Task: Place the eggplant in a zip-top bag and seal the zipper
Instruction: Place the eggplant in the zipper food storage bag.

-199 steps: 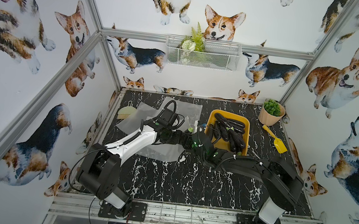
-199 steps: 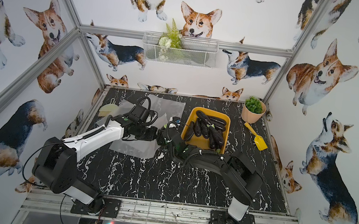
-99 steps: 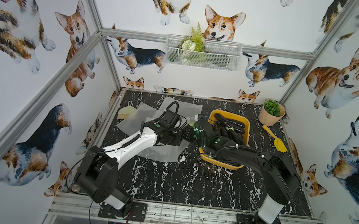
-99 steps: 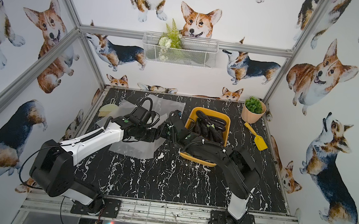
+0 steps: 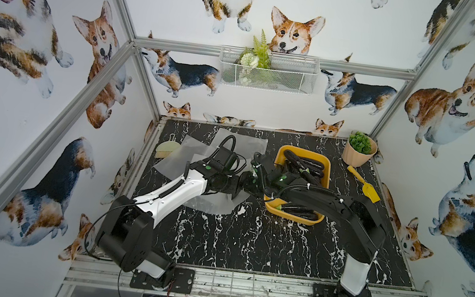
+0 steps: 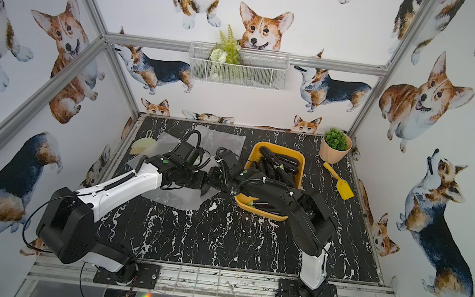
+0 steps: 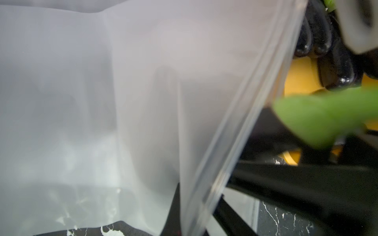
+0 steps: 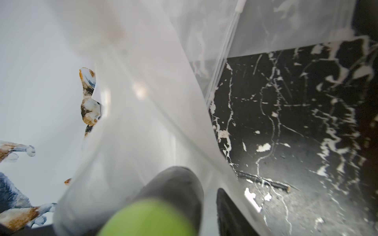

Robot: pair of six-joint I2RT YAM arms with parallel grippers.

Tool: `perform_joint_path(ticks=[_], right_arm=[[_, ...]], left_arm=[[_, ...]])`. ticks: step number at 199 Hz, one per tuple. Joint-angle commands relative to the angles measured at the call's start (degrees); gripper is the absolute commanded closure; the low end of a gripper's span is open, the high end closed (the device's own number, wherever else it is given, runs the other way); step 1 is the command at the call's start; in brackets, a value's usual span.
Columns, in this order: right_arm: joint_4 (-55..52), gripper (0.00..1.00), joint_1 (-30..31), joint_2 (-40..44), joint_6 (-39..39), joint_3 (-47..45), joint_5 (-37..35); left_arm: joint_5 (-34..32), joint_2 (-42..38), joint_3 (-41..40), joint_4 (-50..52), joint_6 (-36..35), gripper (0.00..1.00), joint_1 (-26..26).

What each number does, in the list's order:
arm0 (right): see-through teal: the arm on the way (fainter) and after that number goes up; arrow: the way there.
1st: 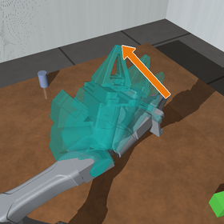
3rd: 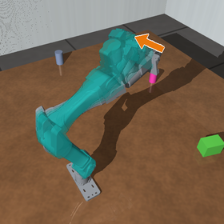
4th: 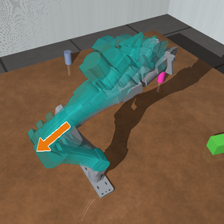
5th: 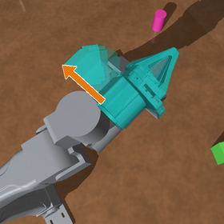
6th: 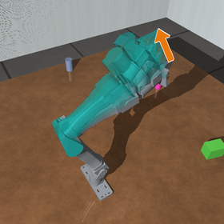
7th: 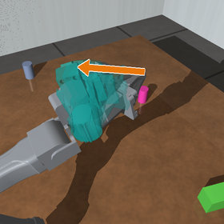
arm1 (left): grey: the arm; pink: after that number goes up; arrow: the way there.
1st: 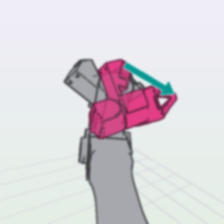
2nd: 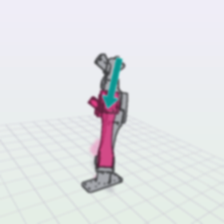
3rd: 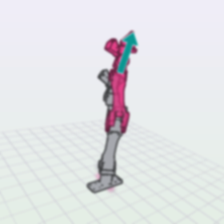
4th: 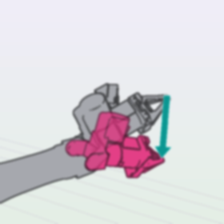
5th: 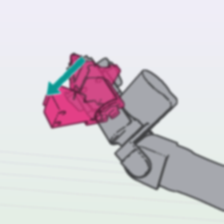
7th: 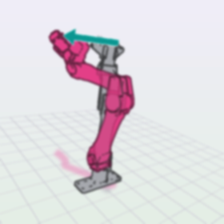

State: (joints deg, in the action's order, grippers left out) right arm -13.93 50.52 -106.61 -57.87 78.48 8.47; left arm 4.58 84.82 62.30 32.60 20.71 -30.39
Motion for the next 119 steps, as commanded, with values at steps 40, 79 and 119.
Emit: perform_joint_path(ticks=[40,79,119], right_arm=[[-5.9,0.16,-3.1,6.1,6.5,0.6,-4.1],[-5.0,0.36,-3.5,5.3,7.8,-0.1,-2.1],[-4.2,0.51,-1.2,9.6,6.8,-5.9,-2.4]], left_arm=[[-0.1,0.3,-0.6,-2.7,-0.3,1.0,0.0],[-0.1,0.1,-0.2,-2.5,-0.1,1.0,0.0],[-0.3,1.3,0.8,-2.3,-0.5,1.0,0.0]])
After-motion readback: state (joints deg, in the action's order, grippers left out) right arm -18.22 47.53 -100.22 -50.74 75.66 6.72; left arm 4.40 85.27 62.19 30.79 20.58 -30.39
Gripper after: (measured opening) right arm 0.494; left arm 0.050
